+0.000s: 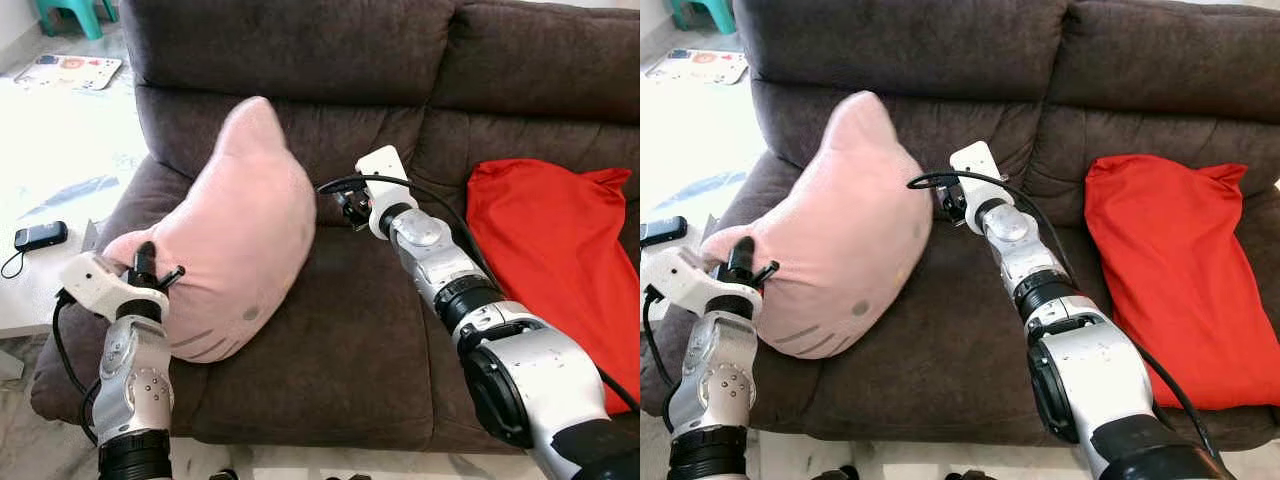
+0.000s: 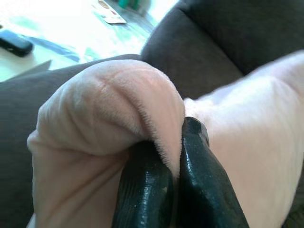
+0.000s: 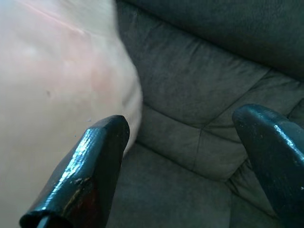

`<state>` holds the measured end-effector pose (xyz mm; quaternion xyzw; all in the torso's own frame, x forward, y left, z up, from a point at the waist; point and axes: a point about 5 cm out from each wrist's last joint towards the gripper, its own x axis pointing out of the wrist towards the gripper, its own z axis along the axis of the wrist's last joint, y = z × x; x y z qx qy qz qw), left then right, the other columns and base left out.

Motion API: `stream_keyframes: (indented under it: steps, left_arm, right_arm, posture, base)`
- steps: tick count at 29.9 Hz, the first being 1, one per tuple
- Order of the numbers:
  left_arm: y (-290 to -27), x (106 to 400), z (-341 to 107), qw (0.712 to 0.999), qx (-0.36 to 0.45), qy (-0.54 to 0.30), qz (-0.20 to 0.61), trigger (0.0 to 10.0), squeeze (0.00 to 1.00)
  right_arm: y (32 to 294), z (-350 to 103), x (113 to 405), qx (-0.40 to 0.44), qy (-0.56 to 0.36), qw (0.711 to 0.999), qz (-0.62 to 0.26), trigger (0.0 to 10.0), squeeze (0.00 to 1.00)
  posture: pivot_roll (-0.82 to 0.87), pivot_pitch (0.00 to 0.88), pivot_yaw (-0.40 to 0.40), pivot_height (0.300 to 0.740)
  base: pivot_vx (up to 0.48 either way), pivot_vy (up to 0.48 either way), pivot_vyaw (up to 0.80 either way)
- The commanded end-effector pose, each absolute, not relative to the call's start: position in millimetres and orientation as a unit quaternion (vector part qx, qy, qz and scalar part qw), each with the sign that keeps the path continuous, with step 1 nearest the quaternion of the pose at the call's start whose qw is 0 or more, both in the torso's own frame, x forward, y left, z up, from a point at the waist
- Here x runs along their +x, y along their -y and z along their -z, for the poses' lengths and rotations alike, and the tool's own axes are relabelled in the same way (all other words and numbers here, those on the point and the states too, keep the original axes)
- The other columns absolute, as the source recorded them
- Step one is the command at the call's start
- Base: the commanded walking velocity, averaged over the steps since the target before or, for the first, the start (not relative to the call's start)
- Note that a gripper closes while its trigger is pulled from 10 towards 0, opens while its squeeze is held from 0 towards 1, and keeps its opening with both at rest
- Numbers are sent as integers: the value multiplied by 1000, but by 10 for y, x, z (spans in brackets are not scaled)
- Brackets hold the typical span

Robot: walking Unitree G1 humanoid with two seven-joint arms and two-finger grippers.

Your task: Move the pillow to the sofa from floor

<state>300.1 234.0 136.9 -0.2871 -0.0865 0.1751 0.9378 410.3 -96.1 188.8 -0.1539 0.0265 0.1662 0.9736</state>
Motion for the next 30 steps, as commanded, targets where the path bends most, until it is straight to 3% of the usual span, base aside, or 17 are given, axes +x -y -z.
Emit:
stream_keyframes:
  steps: [1, 3, 5, 9, 15, 18, 21, 22, 24, 27, 30]
  left_arm:
    - [-2426, 2980, -1414, 933, -279, 109, -199, 10000, 0]
    - [-2331, 3034, -1325, 948, -261, 79, -163, 10000, 0]
    - [-2298, 3048, -1302, 956, -241, 70, -149, 10000, 0]
    - [-2134, 3091, -1182, 986, -150, 27, -74, 10000, 0]
    - [-2111, 3087, -1097, 994, -103, 5, -47, 10000, 0]
    - [-2118, 3074, -996, 997, -66, -14, -32, 10000, 0]
    - [-2120, 3068, -973, 998, -56, -18, -28, 10000, 0]
    - [-2105, 3054, -909, 999, -34, -30, -17, 10000, 0]
    - [-2105, 3054, -909, 999, -34, -30, -17, 10000, 0]
    - [-2063, 3052, -860, 999, -22, -31, -9, 10000, 0]
    - [-2043, 3053, -844, 999, -17, -32, -6, 10000, 0]
  right_arm:
    - [1107, -1844, 4091, -150, -19, 977, -148, 10000, 0]
    - [1349, -1615, 4018, -150, -35, 982, -111, 10000, 0]
    - [1414, -1542, 3991, -141, -43, 984, -99, 10000, 0]
    - [1772, -1098, 3775, -111, -95, 989, -36, 10000, 0]
    - [2083, -691, 3477, -79, -138, 987, 26, 10000, 0]
    - [2287, -363, 3148, -57, -162, 983, 65, 10000, 0]
    - [2322, -298, 3075, -44, -165, 983, 73, 10000, 0]
    - [2399, -114, 2869, -15, -185, 978, 94, 10000, 0]
    - [2399, -114, 2869, -15, -185, 978, 94, 10000, 0]
    - [2473, 221, 2476, 27, -244, 960, 132, 10000, 0]
    - [2460, 315, 2361, 30, -263, 955, 137, 10000, 0]
  posture:
    - [123, 138, -99, 740]
    - [121, 136, -99, 740]
    - [110, 137, -96, 740]
    - [105, 136, -90, 740]
    - [98, 135, -84, 740]
    - [96, 133, -77, 740]
    - [94, 133, -76, 740]
    - [88, 130, -72, 740]
    - [88, 130, -72, 740]
    - [89, 131, -71, 740]
    - [93, 127, -69, 740]
  base:
    - [0, 0, 0]
    - [0, 0, 0]
    - [0, 0, 0]
    - [0, 0, 0]
    - [0, 0, 0]
    - [0, 0, 0]
    - [0, 0, 0]
    - [0, 0, 0]
    - [0, 0, 0]
    - [0, 0, 0]
    - [0, 0, 0]
